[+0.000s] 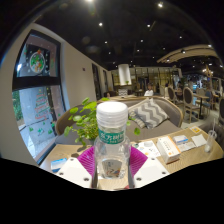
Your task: Pour water
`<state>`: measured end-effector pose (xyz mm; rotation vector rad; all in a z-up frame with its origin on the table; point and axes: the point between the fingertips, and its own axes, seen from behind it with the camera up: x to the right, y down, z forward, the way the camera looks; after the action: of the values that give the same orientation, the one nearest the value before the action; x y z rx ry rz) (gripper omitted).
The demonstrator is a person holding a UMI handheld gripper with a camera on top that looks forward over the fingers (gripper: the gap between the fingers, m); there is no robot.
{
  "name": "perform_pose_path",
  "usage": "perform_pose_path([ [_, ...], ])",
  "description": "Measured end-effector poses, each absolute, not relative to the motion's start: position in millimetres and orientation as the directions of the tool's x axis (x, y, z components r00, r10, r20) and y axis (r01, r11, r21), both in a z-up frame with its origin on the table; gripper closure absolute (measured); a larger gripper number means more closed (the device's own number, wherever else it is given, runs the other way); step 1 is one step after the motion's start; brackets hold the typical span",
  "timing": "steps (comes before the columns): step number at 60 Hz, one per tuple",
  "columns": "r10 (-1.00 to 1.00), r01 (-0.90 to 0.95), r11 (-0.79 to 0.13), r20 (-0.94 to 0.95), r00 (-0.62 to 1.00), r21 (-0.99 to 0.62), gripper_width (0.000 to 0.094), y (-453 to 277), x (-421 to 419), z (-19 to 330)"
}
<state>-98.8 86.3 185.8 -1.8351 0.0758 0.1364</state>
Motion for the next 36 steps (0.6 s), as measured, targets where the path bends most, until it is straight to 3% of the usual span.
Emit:
perform_pose_path([
  [16, 0.025, 0.012, -0.39, 0.003, 1.0, -0.921, 0.0522, 82.0, -65.8, 88.3],
  [32, 0.002, 0.0, -0.473, -0.001, 1.0, -0.881, 0.0514, 67.0, -47.3, 28.9],
  [36, 0.004, -0.019, -0.448, -0.023, 1.0, -0.894, 0.0502, 64.4, -45.6, 30.6],
])
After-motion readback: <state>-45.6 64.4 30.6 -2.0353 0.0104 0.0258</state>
